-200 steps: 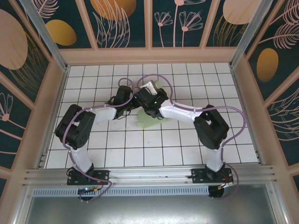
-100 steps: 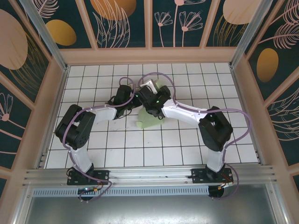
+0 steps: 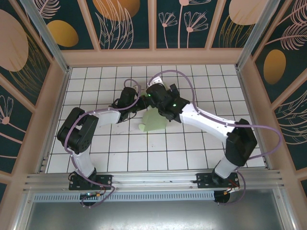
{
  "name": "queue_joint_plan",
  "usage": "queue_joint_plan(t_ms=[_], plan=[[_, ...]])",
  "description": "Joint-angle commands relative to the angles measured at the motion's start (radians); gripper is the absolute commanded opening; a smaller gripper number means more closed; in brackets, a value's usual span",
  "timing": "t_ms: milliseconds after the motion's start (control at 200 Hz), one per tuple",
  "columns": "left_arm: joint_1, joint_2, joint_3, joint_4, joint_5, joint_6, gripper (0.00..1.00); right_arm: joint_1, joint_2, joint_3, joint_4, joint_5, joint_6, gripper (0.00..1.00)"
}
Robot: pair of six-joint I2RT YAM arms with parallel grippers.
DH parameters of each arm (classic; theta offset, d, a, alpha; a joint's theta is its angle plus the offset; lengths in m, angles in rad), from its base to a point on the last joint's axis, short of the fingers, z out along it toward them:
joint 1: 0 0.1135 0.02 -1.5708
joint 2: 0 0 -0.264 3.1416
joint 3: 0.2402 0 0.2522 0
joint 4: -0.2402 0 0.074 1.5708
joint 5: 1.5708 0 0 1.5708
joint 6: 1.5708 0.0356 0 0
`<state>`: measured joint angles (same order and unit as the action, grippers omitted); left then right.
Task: Fold the paper box
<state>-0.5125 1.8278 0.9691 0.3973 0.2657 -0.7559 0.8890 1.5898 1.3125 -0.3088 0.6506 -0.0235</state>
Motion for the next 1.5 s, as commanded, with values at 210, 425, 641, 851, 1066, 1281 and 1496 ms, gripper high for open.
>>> queue_joint_plan(t_ms=[210, 425, 641, 851, 1066, 1281, 1496], plan=[[-0.002, -0.042, 0.074, -0.174, -0.109, 0.135, 0.0, -0.145, -0.237, -0.123, 0.087, -0.253, 0.225, 0.91], [0.0, -0.084, 0.167, -0.452, -0.255, 0.313, 0.0, -0.253, -0.335, -0.243, 0.124, -0.358, 0.304, 0.89], [0.0, -0.058, 0.313, -0.798, -0.353, 0.462, 0.0, -0.279, -0.351, -0.294, 0.135, -0.388, 0.318, 0.89], [0.002, -0.008, 0.378, -1.071, -0.394, 0.572, 0.0, -0.309, -0.349, -0.32, 0.155, -0.432, 0.321, 0.89], [0.009, 0.061, 0.406, -1.249, -0.349, 0.67, 0.0, -0.337, -0.332, -0.336, 0.171, -0.479, 0.315, 0.89], [0.01, 0.174, 0.462, -1.388, -0.367, 0.704, 0.0, -0.362, -0.312, -0.346, 0.182, -0.499, 0.297, 0.89], [0.01, 0.258, 0.548, -1.445, -0.344, 0.725, 0.07, -0.413, -0.305, -0.366, 0.206, -0.545, 0.292, 0.89]])
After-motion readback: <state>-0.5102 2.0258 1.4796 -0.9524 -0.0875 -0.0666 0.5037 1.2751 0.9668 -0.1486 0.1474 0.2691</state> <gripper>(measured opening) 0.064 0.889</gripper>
